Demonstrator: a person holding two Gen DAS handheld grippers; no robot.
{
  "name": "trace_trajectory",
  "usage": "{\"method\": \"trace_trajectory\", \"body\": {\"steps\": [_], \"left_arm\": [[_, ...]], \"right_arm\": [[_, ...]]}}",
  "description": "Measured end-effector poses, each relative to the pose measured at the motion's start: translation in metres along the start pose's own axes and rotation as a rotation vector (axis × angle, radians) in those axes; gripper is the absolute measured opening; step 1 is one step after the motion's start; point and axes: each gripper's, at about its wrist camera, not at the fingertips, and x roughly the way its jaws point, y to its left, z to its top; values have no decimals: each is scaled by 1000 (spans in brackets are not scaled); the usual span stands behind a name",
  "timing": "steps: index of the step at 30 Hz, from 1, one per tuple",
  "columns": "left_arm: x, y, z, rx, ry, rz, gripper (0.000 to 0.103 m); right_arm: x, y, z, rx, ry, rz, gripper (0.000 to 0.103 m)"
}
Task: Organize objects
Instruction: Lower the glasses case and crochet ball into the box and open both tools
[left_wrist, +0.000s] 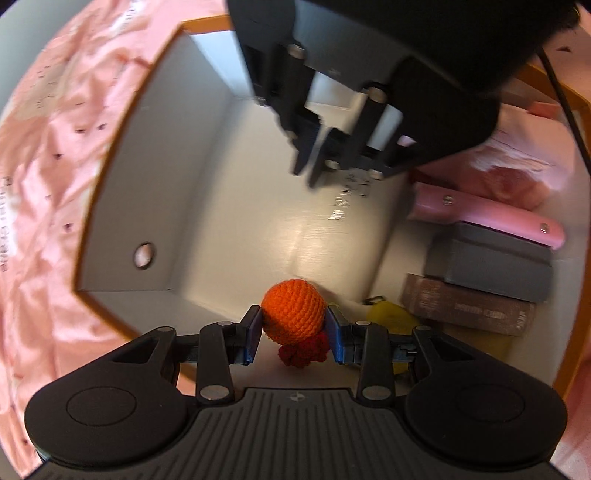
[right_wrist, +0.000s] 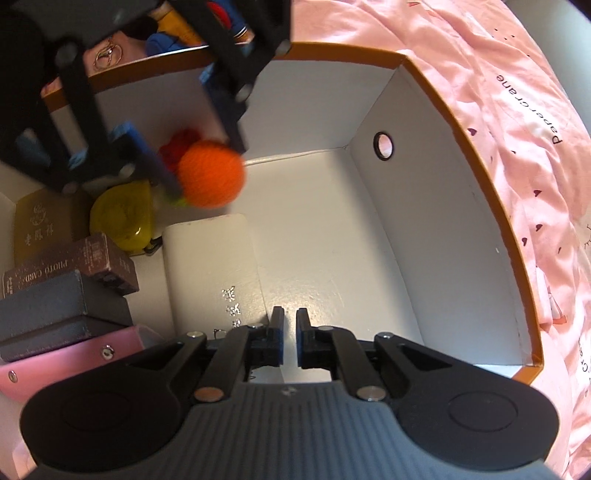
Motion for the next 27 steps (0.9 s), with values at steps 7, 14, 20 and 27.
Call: {"method": "trace_trajectory", "body": {"steps": [7,14,20,27], "left_arm": [[12,-4,0,8,59,-107,42],[24,0,-2,-53,65,-108,47],[22,-1,-8,-96,26,-143,68],[-4,-7,-25,-143,-93,-115,69]], "right_arm": [[-7,16,6,14,-10,-11,7],[-8,30,14,36,-7,-6,7],[-14,45,16,52,-12,-18,7],[-38,68,23,97,-34,-85,36]]}}
